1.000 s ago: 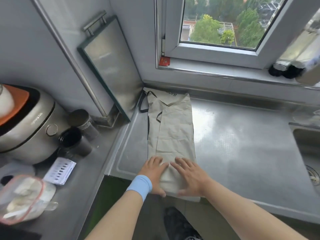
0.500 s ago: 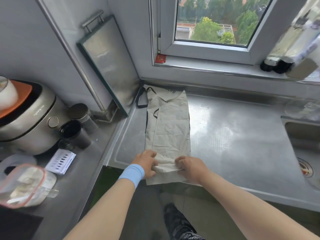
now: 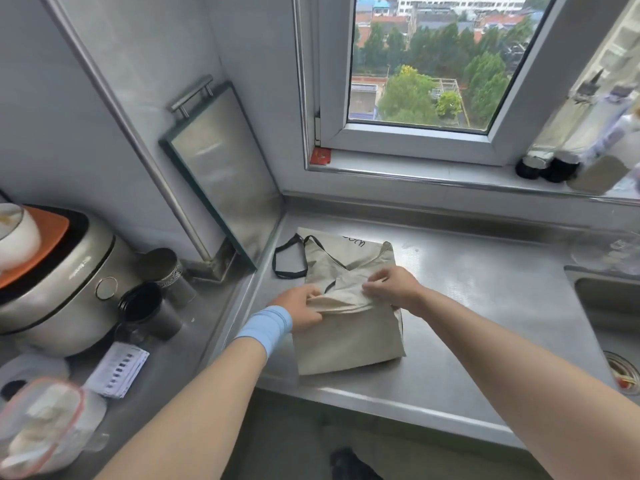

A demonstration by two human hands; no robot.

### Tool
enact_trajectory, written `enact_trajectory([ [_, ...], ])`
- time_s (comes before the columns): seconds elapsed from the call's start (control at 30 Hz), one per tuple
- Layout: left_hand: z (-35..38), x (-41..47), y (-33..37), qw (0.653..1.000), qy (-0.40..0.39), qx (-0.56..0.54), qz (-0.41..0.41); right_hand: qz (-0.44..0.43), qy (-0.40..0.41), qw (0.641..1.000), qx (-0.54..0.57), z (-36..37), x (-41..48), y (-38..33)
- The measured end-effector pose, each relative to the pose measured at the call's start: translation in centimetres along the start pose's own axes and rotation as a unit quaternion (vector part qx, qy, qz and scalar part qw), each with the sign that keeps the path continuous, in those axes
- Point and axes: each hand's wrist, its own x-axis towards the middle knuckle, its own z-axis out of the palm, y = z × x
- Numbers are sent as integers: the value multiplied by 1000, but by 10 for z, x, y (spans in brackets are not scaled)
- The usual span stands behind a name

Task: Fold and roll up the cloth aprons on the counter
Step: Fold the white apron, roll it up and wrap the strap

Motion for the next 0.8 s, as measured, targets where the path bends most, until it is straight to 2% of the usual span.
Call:
enact_trajectory([
  [0.07, -4, 17, 0, 992, 116, 42, 23, 2, 103, 995, -13, 0, 13, 1],
  [0.13, 0, 29, 0, 979, 184, 76, 44, 22, 98, 994, -31, 4, 17, 6],
  [0.17, 4, 32, 0, 979, 176, 96, 45, 33, 72, 996, -33, 9, 17, 9],
  [0.23, 20, 41, -5, 983, 111, 140, 36, 65, 33, 997, -30, 19, 18, 20],
  [0.33, 38, 51, -20, 984, 30, 173, -13, 112, 14, 993, -45, 29, 18, 37],
  [0.4, 45, 56, -29, 987, 10, 154, -38, 133, 13, 991, -12, 34, 23, 45],
  [0.47, 45, 61, -34, 989, 23, 137, -40, 133, 3, 990, 52, 39, 29, 48],
  [0.53, 42, 65, -36, 987, 106, 117, -15, 86, 16, 991, 105, 40, 32, 45],
  [0.6, 37, 69, -31, 968, 230, 91, 36, 40, 88, 987, 131, 36, 37, 43],
  [0.67, 34, 72, -22, 935, 334, 71, 95, 34, 168, 974, 149, 29, 44, 43],
  [0.7, 33, 73, -17, 929, 342, 74, 119, 45, 184, 970, 155, 26, 46, 43],
  [0.73, 34, 73, -12, 939, 307, 81, 134, 63, 176, 969, 164, 23, 47, 42],
  [0.8, 43, 74, -6, 974, 148, 121, 124, 97, 120, 972, 178, 21, 46, 43],
])
